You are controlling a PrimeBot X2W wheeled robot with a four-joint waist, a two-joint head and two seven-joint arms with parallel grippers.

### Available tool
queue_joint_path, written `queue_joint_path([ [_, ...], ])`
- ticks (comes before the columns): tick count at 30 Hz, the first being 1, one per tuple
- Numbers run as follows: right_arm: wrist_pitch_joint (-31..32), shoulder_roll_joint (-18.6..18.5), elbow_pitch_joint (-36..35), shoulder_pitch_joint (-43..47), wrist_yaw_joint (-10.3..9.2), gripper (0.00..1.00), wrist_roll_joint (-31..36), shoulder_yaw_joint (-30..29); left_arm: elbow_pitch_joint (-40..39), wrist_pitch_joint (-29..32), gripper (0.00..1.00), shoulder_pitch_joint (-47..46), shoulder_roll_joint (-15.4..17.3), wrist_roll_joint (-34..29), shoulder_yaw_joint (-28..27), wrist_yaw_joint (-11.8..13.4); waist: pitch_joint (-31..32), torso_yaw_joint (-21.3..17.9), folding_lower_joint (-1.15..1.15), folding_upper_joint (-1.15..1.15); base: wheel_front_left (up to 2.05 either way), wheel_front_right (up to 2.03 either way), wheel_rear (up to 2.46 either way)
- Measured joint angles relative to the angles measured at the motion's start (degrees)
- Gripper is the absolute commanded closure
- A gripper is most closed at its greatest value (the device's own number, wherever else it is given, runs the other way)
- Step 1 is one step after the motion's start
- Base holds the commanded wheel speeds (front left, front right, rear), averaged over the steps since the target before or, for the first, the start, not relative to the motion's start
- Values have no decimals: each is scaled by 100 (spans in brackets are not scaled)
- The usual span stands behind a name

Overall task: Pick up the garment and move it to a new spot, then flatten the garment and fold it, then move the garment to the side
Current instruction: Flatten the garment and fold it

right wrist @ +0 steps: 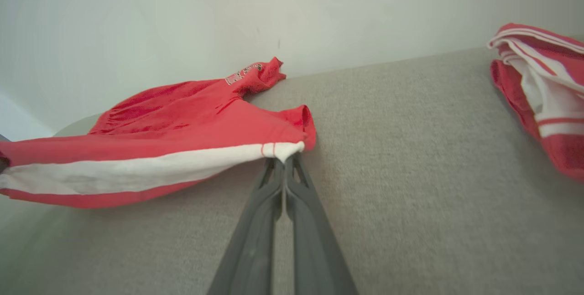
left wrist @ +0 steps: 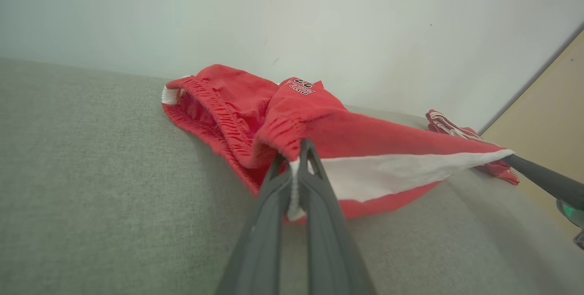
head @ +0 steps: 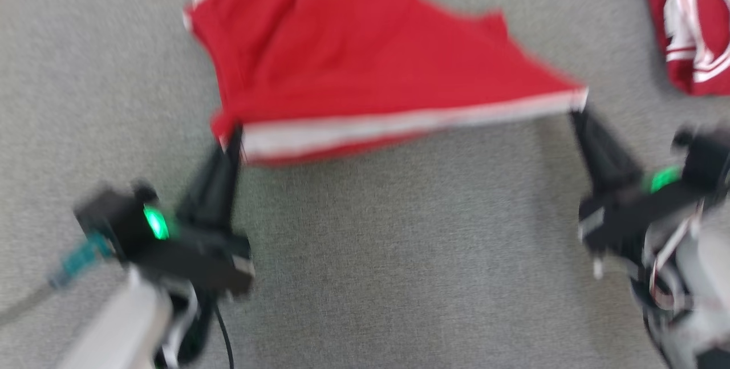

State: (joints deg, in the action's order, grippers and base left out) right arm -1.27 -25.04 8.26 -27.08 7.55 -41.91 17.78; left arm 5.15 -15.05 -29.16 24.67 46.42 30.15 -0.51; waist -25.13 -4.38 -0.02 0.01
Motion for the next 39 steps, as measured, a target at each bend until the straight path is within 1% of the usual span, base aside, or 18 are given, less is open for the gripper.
queue_joint_path([
  [3, 155, 47, -318, 774, 0, 100, 133, -213, -92, 0, 100, 628, -126, -147, -47, -2, 254, -16, 0, 0, 0, 0, 0],
  [5, 240, 146, -521, 1246, 0, 100, 175, -434, -111, 0, 100, 951, -224, -235, -99, -10, 411, -22, 0, 0, 0, 0, 0],
  [9, 476, 360, -899, 2093, 0, 100, 283, -800, -109, 0, 100, 1494, -412, -459, -279, -112, 683, -18, 0, 0, 0, 0, 0],
  [12, 665, 577, -1127, 2718, 0, 100, 390, -995, -74, 0, 100, 1878, -559, -636, -287, -203, 860, 7, 0, 0, 0, 0, 0],
  [15, 784, 823, -1332, 3161, 0, 100, 550, -1202, -20, 0, 100, 2125, -710, -765, -364, -281, 994, 52, 1, 0, 0, 0, 0],
  [19, 916, 1031, -1574, 3416, 0, 100, 691, -1388, 60, 0, 100, 2278, -850, -945, -400, -386, 1078, 145, 1, 0, 0, 0, 0],
  [24, 993, 1141, -1773, 3380, 0, 100, 747, -1537, 56, 0, 100, 2272, -1017, -1184, -490, -502, 1134, 236, 2, 0, 0, 0, 0],
  [29, 1088, 1050, -1770, 2870, 0, 100, 773, -1577, 29, 0, 100, 2015, -1167, -1325, -549, -576, 1126, 340, 2, -1, 0, 0, 0],
  [34, 1226, 844, -1494, 1934, 0, 100, 770, -1526, 157, 0, 100, 1441, -1352, -1415, -517, -645, 976, 450, 3, -2, 0, 0, 0],
  [39, 1410, 659, -846, 753, 0, 100, 766, -1372, 439, 0, 100, 833, -1537, -1405, -687, -661, 751, 588, 3, -2, 0, 0, 0],
])
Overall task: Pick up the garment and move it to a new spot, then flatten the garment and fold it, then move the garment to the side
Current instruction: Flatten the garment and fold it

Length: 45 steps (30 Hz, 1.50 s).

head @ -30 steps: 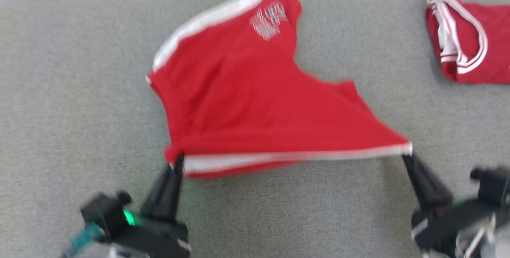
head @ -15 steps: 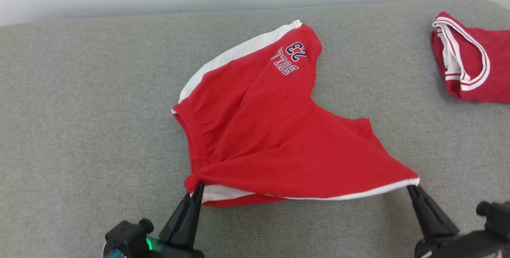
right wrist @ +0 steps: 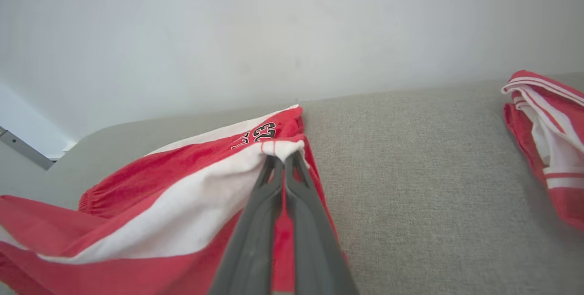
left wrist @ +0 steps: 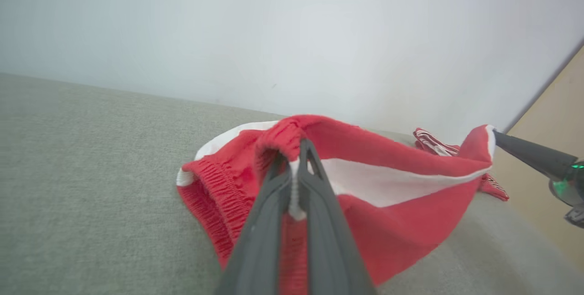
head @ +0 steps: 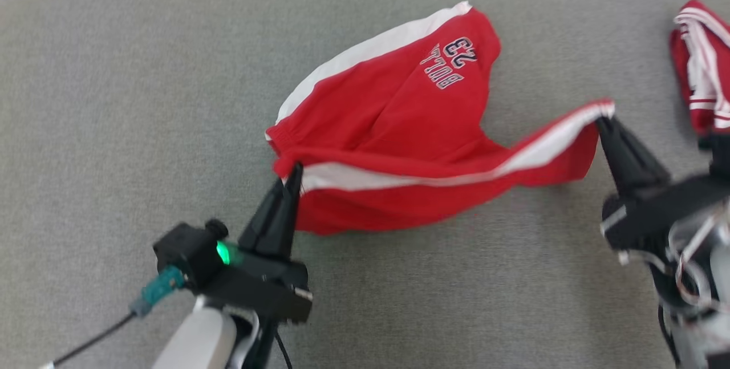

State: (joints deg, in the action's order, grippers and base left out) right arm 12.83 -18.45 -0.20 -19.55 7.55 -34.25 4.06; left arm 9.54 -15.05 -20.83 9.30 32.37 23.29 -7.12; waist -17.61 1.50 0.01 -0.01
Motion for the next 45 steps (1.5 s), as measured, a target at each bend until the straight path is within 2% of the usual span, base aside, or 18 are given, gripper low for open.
queue_joint_path([
  [7, 136, -77, 1321, -1816, 0, 100, 65, 405, 619, 0, 100, -789, -154, 107, -274, -27, -333, 238, 0, 0, 0, 0, 0],
  [13, 120, -98, 2673, -3201, 0, 100, 287, 655, 1031, 0, 100, -1517, -318, 264, -123, -29, -633, 485, 1, 0, 0, 0, 0],
  [14, 120, -98, 2673, -3201, 0, 100, 287, 655, 1031, 0, 100, -1517, -318, 264, -123, -29, -633, 485, 1, 0, 0, 0, 0],
  [20, -83, 8, 3868, -4306, 0, 100, 577, 896, 1469, 0, 100, -2111, -420, 408, -77, -30, -961, 725, 1, 0, 0, 0, 0],
  [26, -436, 91, 5123, -5008, 0, 100, 896, 1106, 1859, 0, 100, -2451, -526, 502, 138, -37, -1258, 944, 1, -1, 0, 0, 0],
  [27, -515, 116, 5238, -5072, 0, 0, 920, 1138, 1918, 0, 63, -2483, -527, 502, 171, -37, -1281, 969, 0, -1, 0, 0, 0],
  [28, -575, 144, 5328, -5128, 0, 0, 918, 1185, 1938, 0, 0, -2511, -530, 498, 181, -37, -1297, 988, 0, 0, 0, 0, 0],
  [33, -842, 170, 5655, -5190, 0, 0, 858, 1500, 2000, 0, 0, -2494, -539, 318, 96, -37, -1235, 1001, 0, -1, 0, 0, 0],
  [37, -990, 8, 5732, -5169, 0, 0, 648, 1726, 1876, 0, 0, -2222, -534, 90, -136, -37, -1079, 975, -1, 0, 0, 0, 0],
  [45, -913, -339, 6005, -4942, 0, 0, 270, 2047, 991, 0, 0, -1311, -552, -582, -944, -37, -787, 1028, -2, 1, 0, 0, 0],
])
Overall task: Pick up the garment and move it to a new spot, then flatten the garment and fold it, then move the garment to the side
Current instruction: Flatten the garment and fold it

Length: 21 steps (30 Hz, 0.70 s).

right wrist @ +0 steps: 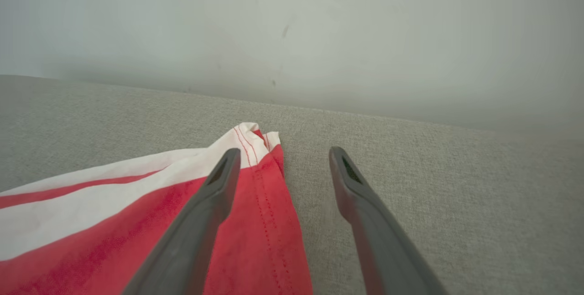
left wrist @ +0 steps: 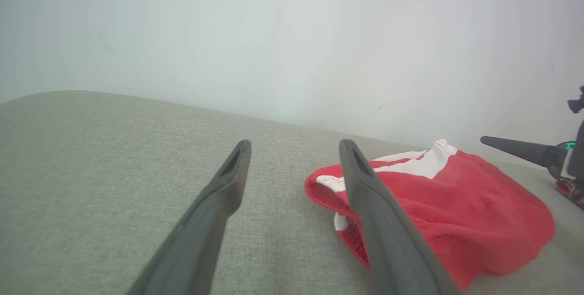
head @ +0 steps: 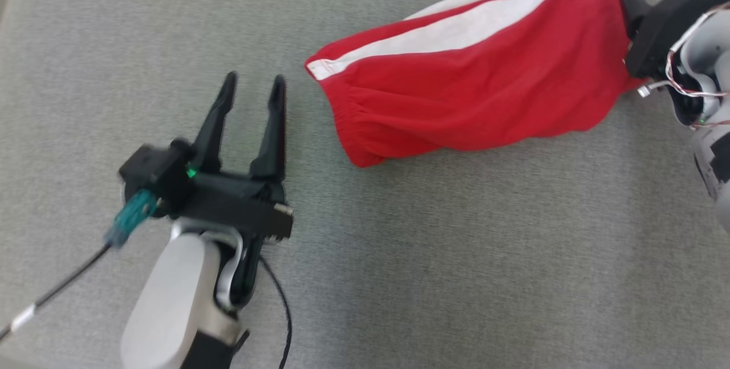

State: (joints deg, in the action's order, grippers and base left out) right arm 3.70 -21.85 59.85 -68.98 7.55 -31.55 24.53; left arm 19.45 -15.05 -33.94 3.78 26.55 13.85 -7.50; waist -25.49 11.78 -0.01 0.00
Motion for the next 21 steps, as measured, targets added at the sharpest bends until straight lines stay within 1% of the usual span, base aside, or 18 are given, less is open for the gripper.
queue_joint_path([
  [6, 346, -147, 280, 47, 0, 0, -175, 158, -758, 0, 0, 712, -57, -697, -401, 0, 50, 209, 0, 0, 0, 0, 0],
  [11, 693, -204, 433, 19, 0, 0, -236, 368, -1093, 0, 0, 1179, -80, -1099, -621, 0, 35, 389, 0, 0, 0, 0, 0],
  [16, 1060, -233, 606, -36, 0, 0, -290, 559, -1234, 0, 0, 1484, -82, -1035, -680, 46, 18, 522, 0, 0, 0, 0, 0],
  [20, 1373, -245, 788, -146, 0, 0, -330, 639, -1305, 0, 0, 1524, -85, -936, -630, 147, 13, 604, 0, 0, 0, 0, 0],
  [21, 1413, -246, 823, -159, 0, 20, -330, 655, -1315, 0, 0, 1524, -83, -927, -613, 156, 16, 617, 0, 0, 0, 0, 0],
])
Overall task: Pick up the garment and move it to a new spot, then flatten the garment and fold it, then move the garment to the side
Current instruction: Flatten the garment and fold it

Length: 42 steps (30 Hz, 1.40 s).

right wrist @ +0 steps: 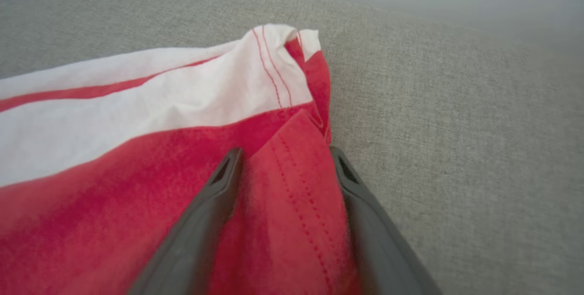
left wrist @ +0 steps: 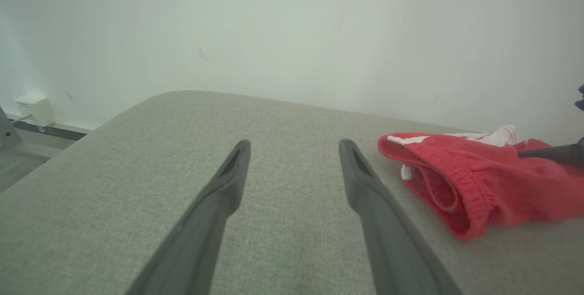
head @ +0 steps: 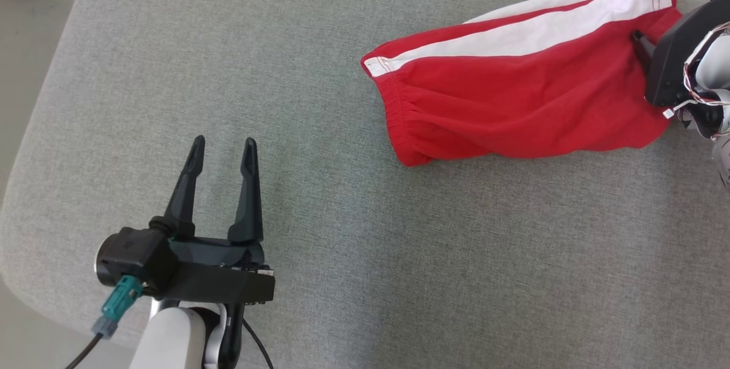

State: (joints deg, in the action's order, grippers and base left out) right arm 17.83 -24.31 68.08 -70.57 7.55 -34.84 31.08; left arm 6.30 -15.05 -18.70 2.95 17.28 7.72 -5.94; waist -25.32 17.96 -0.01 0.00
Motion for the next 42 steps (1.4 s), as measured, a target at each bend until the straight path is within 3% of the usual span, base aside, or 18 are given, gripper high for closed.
queue_joint_path([
  [1, 43, -1, 30, -7, 0, 88, 7, 29, -2, 0, 0, 0, -1, 3, 25, 21, 6, 9, 0, 0, 0, 0, 0],
  [2, 78, 0, 74, -23, 0, 100, 5, 36, -2, 0, 0, 0, -3, 11, 47, 38, 15, 15, 0, 0, 0, 0, 0],
  [12, -576, 7, -75, 284, 0, 100, -447, -151, 36, 0, 0, 185, -4, -7, -52, 91, 260, -78, 1, 0, 0, 0, 0],
  [19, -772, -44, -993, 1218, 0, 100, -1194, -82, 66, 0, 0, 590, -9, -115, -234, 74, 615, -334, 1, 0, 0, 0, 0],
  [30, -1036, -528, -2472, 2953, 0, 100, -2182, -176, 24, 0, 0, 1107, -11, -377, -558, -12, 1238, -918, 0, 0, 0, 0, 0],
  [36, -1128, -765, -2858, 3751, 0, 100, -2293, -402, -53, 0, 0, 1298, -11, -467, -725, -56, 1494, -1207, 0, 0, 0, 0, 0],
  [42, -1178, -847, -2914, 3964, 0, 100, -2146, -706, -155, 0, 0, 1412, -10, -467, -740, -41, 1660, -1361, -1, 1, 0, 0, 0],
])
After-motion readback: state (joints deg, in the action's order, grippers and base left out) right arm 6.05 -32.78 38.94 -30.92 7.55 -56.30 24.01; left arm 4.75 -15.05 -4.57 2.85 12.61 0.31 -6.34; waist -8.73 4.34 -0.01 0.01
